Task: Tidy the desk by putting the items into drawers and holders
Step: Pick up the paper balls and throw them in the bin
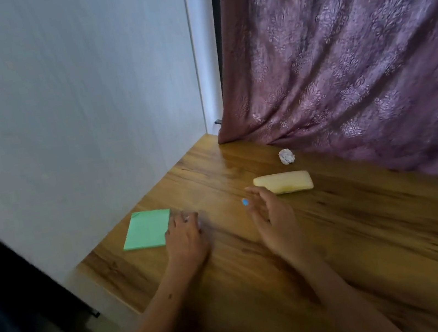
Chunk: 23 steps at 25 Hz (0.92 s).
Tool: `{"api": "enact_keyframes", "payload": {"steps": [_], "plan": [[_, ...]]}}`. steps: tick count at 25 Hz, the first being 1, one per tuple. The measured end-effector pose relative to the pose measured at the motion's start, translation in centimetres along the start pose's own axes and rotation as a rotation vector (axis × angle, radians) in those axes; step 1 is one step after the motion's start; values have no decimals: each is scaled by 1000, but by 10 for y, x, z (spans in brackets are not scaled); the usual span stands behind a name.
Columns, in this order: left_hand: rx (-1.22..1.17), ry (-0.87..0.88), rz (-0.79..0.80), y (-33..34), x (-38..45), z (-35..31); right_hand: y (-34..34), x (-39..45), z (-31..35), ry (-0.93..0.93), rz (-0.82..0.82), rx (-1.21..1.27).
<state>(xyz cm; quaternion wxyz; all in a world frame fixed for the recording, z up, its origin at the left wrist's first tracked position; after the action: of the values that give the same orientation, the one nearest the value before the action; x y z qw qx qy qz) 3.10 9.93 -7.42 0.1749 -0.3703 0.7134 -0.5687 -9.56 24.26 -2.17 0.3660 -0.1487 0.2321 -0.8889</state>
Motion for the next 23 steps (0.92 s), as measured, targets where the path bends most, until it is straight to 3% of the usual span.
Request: {"api": "enact_keyframes", "payload": {"steps": [3, 7, 9, 11, 13, 18, 21, 23], "plan": [[-55, 22, 45, 5, 32, 6, -6, 36, -5, 17, -55, -21], [-440, 66, 21, -5, 70, -5, -21, 101, -26, 43, -170, -110], [-793, 4, 44, -9, 87, -19, -30, 137, -47, 111, -243, -218], [-1276, -202, 115, -3, 98, -34, -39, 169, -65, 171, -300, -347], [-1568, -371, 176, 2, 107, -46, -42, 197, -82, 216, -300, -495], [-1649, -371, 175, 5, 133, -64, -23, 232, -115, 303, -116, -724], [-1669, -304, 189, 7, 144, -77, -27, 235, -116, 338, -100, -888], [-1696, -280, 193, 10, 148, -83, -39, 227, -105, 356, -154, -792]]}}
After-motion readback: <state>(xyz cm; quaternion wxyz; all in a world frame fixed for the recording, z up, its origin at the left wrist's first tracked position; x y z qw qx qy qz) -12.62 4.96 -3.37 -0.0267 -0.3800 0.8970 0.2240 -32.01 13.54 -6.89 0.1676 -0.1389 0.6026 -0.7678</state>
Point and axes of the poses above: each hand's wrist, its own x-axis towards the middle knuckle, its own y-axis out of the palm, z = x × y, the point moved 7 cm from there along x, towards the middle knuckle, and after that the axes turned 9 degrees about y, right-handed, at the moved point
